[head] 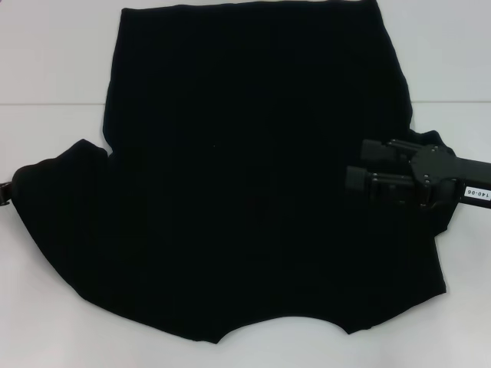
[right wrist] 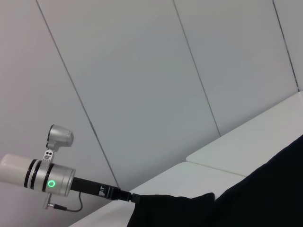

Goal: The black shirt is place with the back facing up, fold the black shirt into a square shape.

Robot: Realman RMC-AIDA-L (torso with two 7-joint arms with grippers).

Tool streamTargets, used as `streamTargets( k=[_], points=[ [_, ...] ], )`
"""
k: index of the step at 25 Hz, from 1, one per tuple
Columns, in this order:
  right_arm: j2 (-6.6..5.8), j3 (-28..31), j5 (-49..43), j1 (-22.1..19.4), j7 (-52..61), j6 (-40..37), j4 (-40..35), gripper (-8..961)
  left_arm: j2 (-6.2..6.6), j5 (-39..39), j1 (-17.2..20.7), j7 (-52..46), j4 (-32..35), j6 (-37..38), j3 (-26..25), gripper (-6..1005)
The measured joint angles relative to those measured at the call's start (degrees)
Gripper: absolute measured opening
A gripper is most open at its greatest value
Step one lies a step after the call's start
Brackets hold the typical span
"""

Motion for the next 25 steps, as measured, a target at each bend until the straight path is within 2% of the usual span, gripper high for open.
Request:
streamTargets(
  k=[18,25],
  points=[
    [0.00,0.0,0.0,0.4,-0.2,0.0,0.1,899,-0.26,-0.2,1.1,0.0,0.9,-0.6,-1.6,75],
    [0.00,0.0,0.0,0.3,-0.2,0.1,0.2,900,-0.14,-6.2,0.8,1.8,1.8,6.2,-1.6,81]
  ],
)
